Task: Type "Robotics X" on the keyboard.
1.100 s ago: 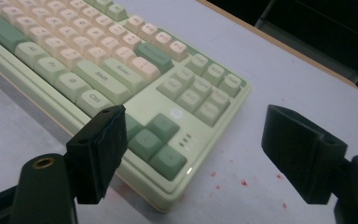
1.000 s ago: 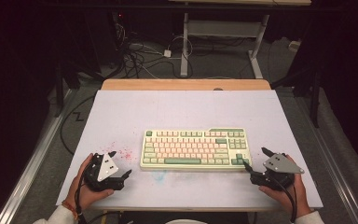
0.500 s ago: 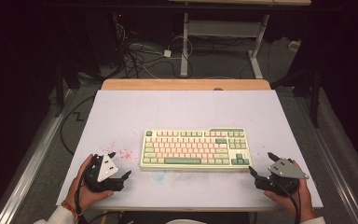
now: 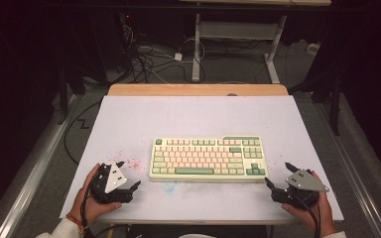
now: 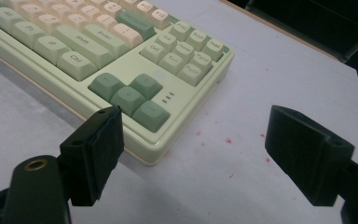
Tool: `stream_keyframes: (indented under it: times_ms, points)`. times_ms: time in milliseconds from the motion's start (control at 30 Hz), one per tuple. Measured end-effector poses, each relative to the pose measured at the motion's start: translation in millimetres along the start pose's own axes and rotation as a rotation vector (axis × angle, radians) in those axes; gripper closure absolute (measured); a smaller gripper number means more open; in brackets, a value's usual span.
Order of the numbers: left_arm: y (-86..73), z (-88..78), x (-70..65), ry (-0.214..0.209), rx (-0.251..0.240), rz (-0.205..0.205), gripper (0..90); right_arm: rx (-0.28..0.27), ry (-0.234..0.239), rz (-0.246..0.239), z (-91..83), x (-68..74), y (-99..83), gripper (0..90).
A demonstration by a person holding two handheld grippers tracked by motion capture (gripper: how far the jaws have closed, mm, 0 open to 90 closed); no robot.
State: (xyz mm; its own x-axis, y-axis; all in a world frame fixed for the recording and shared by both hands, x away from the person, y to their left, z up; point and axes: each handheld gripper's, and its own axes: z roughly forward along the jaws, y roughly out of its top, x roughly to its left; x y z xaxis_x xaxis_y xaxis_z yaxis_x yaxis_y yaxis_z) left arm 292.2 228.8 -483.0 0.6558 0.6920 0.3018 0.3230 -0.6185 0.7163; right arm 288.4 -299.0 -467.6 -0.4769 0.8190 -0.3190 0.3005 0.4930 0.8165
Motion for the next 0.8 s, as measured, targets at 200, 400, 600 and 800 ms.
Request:
stream_keyframes:
  times_ms: [200,400,600,800]
  points:
    - [-0.3,-1.1,-1.1,-0.003,-0.001,0.004,17.1,0.006,0.004,-0.016,0.4,2.1,-0.2,19.8]
    - [-1.8,-3.8,-1.2,-0.004,-0.011,0.007,17.1,0.005,0.000,-0.020,-1.9,5.8,2.0,19.8]
    - [-1.5,-2.4,-0.3,-0.006,-0.013,0.003,17.1,0.006,0.001,-0.025,-0.4,6.4,2.5,19.8]
    - [-0.2,-2.1,-1.5,-0.007,-0.009,0.009,17.1,0.001,0.000,-0.020,-1.6,5.2,1.3,19.8]
